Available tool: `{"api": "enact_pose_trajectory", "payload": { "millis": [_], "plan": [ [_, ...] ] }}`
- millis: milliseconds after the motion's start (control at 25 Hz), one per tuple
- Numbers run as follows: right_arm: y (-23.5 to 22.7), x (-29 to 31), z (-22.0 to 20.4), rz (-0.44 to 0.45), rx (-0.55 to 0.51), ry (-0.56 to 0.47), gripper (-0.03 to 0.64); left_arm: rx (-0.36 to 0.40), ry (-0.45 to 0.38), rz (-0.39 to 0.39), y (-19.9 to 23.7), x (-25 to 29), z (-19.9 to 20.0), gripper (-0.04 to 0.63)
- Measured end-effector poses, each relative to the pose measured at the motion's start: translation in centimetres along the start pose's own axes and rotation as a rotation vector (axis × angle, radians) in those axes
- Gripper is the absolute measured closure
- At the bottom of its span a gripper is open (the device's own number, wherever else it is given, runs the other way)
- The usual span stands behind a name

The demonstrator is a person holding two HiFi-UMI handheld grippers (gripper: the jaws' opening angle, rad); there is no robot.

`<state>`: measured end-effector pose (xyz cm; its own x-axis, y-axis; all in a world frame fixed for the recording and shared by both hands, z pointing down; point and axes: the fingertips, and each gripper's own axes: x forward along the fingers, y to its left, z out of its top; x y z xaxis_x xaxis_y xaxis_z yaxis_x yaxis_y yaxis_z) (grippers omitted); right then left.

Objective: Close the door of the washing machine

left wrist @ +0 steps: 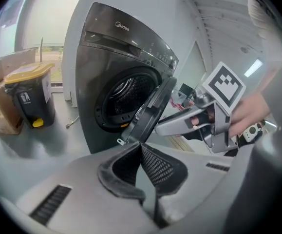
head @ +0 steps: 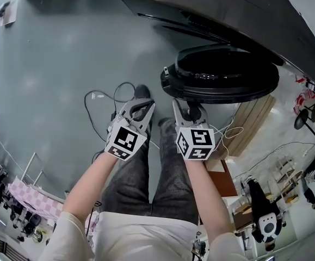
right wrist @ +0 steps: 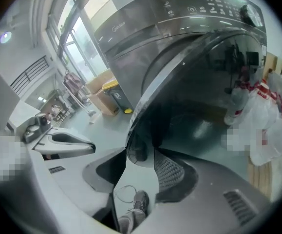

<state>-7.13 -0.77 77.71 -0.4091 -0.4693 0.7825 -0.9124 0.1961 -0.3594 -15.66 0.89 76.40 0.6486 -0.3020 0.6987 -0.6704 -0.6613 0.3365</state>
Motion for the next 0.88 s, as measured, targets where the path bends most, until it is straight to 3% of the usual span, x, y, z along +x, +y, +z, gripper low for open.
{"api": "enact_pose_trajectory", "payload": {
  "millis": [120, 360, 640, 880],
  "plan": [
    [-0.1, 0.7, 1.9, -0.001, 0.047, -0.033, 0.419, -0.001, -0.02, 0.016, 0.9, -0.2, 1.1, 0.586],
    [-0.3, 1.8, 4.5, -0.029, 0.029, -0.105, 0.423, -0.034, -0.062, 0.051, 2.2, -0.9, 2.4, 0.586],
    [-1.4, 3.0, 7.9, -0.074, 0.041, -0.176, 0.426, -0.016, -0.09, 0.063, 4.1, 0.0, 4.5, 0.586],
    [-2.0, 4.3, 10.9, -0.106, -0.029, -0.237, 0.43, -0.014, -0.106, 0.053, 4.6, 1.0, 6.4, 0.586]
  ]
}}
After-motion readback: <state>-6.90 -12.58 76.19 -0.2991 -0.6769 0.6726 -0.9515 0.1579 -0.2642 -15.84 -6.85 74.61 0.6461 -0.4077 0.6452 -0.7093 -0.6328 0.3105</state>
